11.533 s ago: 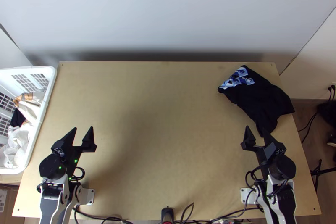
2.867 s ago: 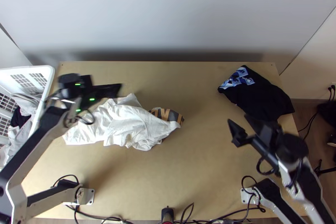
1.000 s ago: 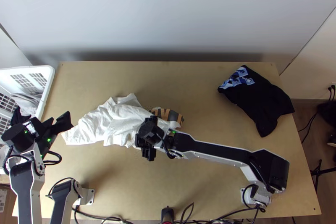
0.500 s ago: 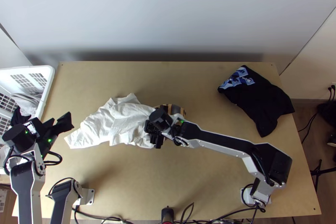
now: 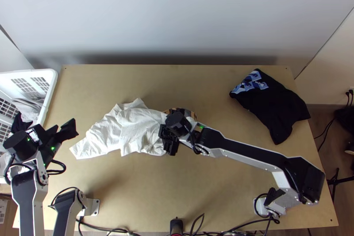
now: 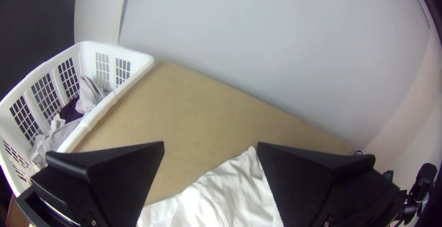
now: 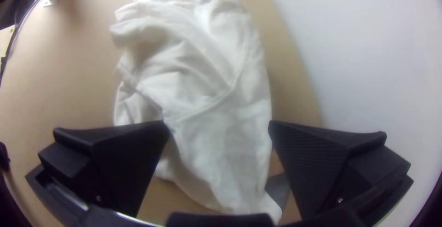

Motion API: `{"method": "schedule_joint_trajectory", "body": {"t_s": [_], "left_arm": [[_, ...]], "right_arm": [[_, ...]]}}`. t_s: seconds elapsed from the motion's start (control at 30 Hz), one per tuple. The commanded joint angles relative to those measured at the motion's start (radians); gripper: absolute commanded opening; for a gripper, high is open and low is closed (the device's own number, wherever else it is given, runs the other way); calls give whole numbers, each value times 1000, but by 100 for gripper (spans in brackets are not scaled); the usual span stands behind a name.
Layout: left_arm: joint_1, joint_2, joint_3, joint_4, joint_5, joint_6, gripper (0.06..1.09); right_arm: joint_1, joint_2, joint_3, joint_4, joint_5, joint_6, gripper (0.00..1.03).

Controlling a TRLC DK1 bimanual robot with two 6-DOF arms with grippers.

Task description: Fold the t-shirt

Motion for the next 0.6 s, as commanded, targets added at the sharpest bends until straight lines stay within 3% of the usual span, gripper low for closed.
{"method": "schedule_joint_trajectory", "body": {"t_s": [0.0, 0.1, 0.57], "left_arm": [[1, -1, -3, 0, 0, -2, 104], [1, -1, -6, 0, 0, -2, 104], [0, 1, -20, 11, 0, -2, 104]], "right_arm": [[7, -41, -51, -24, -3, -14, 98], [18, -39, -67, -24, -4, -14, 93], [41, -18, -41, 20, -3, -17, 92]]}}
